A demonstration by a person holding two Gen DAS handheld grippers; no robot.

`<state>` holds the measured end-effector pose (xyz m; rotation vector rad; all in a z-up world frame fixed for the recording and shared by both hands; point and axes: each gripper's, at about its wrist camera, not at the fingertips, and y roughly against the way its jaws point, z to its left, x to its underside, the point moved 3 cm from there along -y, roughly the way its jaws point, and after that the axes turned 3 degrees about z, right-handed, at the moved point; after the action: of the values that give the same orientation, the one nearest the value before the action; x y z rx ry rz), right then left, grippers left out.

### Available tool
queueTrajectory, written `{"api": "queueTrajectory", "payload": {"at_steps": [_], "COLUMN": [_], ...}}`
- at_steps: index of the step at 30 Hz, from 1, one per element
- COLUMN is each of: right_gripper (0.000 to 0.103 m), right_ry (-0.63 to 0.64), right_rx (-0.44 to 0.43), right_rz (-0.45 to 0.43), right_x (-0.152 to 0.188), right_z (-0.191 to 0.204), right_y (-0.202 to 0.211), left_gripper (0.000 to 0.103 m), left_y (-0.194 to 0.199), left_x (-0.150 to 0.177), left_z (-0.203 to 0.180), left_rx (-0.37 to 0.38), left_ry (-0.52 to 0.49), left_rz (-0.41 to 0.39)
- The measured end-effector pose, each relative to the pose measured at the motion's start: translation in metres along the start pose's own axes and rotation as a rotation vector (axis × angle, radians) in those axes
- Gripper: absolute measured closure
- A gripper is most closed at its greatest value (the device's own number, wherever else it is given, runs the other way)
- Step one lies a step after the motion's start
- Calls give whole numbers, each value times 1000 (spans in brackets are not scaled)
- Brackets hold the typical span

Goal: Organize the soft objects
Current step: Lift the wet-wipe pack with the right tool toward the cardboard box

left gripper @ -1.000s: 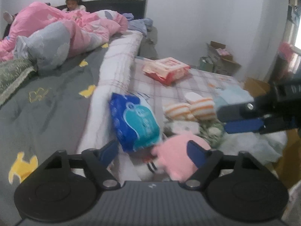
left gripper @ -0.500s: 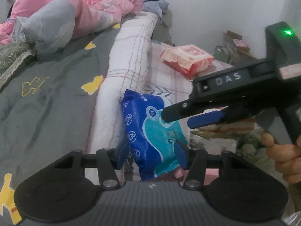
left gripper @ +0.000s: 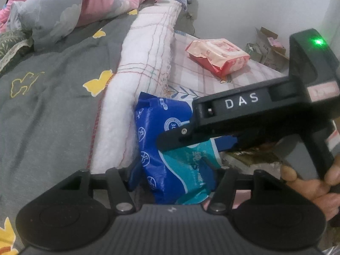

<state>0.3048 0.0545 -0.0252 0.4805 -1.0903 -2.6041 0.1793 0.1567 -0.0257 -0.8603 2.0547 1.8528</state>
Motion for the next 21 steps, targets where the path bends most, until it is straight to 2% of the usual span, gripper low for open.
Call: {"api": "queueTrajectory", "payload": {"at_steps": [6, 11, 21], "right_gripper": [46, 47, 48], "right_ry": [-6, 17, 98], "right_rx": [-4, -4, -40], "right_rz": [-36, -77, -210], "right_x": [5, 9, 22], "right_z": [6, 19, 64], "right_y": [10, 27, 87], "left_gripper": [47, 47, 47], "left_y": [8, 25, 89], "left_x": [-2, -4, -15], "left_z": [-6, -12, -31], "left_rx": [-3, -7, -23], "left_ry": [-10, -18, -63], "left_rz": [-12, -50, -190]}}
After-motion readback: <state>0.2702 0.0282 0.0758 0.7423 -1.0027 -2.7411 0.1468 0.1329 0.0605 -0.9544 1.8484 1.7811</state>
